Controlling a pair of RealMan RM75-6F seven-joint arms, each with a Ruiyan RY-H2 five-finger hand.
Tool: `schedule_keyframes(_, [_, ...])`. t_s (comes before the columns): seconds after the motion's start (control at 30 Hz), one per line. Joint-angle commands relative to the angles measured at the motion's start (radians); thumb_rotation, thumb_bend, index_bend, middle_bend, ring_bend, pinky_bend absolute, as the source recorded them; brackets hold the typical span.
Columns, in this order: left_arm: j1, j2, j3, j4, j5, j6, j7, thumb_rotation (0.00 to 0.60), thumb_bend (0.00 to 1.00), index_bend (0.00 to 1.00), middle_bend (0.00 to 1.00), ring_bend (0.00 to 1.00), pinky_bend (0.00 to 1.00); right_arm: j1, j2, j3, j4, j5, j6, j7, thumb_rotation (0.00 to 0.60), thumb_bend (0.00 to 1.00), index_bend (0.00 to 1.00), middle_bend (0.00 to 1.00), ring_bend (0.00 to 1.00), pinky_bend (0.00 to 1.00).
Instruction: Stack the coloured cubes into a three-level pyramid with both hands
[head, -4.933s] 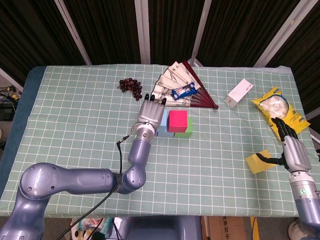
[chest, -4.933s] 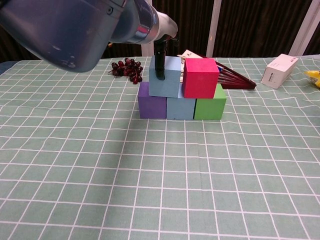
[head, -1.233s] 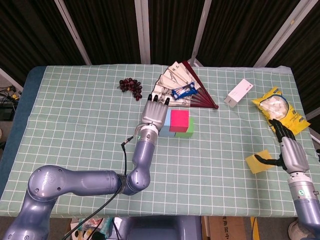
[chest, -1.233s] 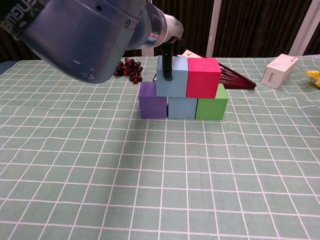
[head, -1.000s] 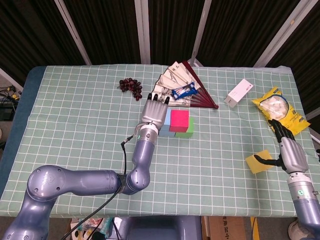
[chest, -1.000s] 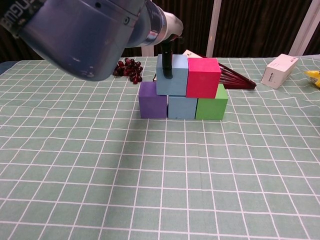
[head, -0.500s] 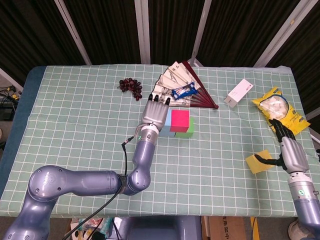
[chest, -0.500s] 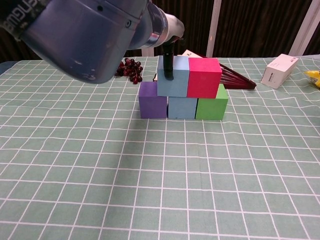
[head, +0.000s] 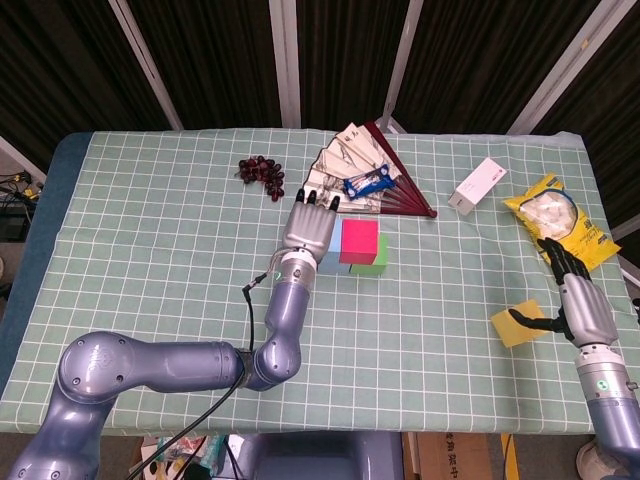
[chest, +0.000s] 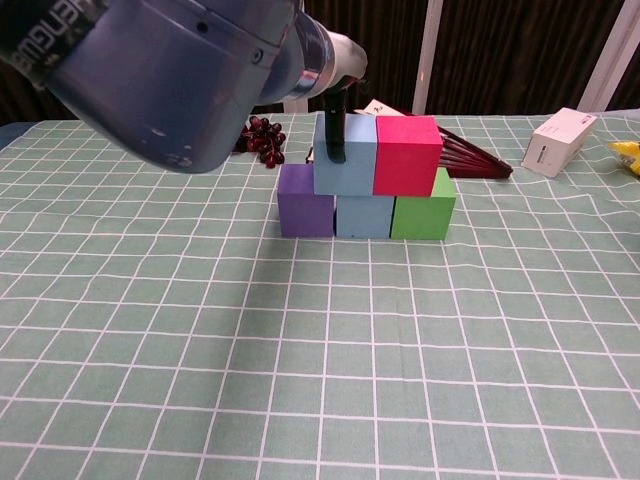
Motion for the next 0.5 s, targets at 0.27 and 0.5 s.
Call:
schedule_keyframes(0.27, [0.004,-0.002,-0.001,0.000,-0.003,0.005,0.003,0.600,0.24,0.00,0.17,0.07,0.07,0.000,-0.001,0.001,0.000,0.001,0.002,-0.002,0.600,0.18,0.00,0.01,0.00,0.00])
schedule_keyframes(0.5, [0.013,0.012,-0.014,-0.022,0.002,0.016,-0.010,0.600,0.17,0.00,0.07,0.06,0.07,0.000,0.000,0.001,0.000,0.001,0.002,0.000,0.600,0.18,0.00,0.01,0.00,0.00])
